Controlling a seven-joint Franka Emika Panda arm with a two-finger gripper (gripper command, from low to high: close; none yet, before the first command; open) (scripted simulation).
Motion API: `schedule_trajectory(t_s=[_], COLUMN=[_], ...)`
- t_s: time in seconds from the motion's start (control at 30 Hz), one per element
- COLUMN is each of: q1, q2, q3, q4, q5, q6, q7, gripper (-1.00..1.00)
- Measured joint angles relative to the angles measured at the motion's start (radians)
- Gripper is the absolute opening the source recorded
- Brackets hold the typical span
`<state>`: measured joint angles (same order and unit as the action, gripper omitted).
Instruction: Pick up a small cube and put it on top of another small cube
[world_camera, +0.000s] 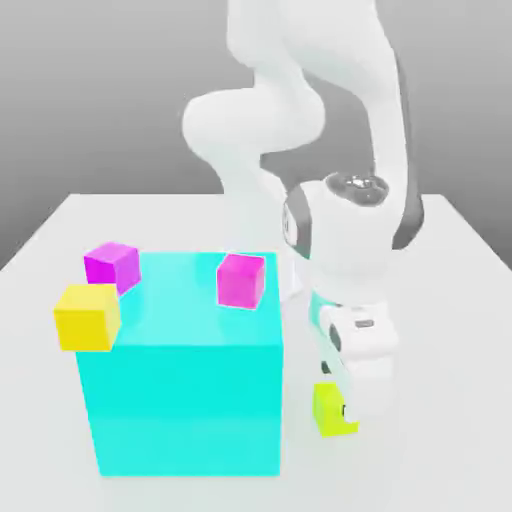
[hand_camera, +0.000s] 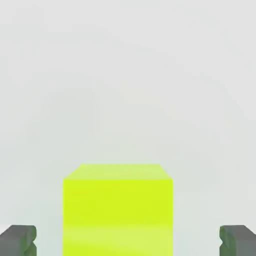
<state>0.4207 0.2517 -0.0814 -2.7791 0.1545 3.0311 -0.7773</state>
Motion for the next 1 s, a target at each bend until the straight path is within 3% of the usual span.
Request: schedule_trajectory(t_s=[0.03, 0.27, 0.57, 0.8, 1.0], q1=[-0.019, -0.023, 0.044, 0.015, -0.12], q2=[0.025, 0.028, -0.211, -0.408, -0.603], q3=[0.02, 0.025, -0.063, -0.094, -0.23], q4=[0.004, 0.005, -0.039, 0.153, 0.187], q5=[0.004, 0.006, -0.124, -0.279, -0.355], q6=[0.021, 0.021, -0.175, -0.433, -0.689], q7=[-0.002, -0.004, 0.099, -0.184, -0.37], gripper=[-1.0, -1.0, -1.0, -1.0, -1.0])
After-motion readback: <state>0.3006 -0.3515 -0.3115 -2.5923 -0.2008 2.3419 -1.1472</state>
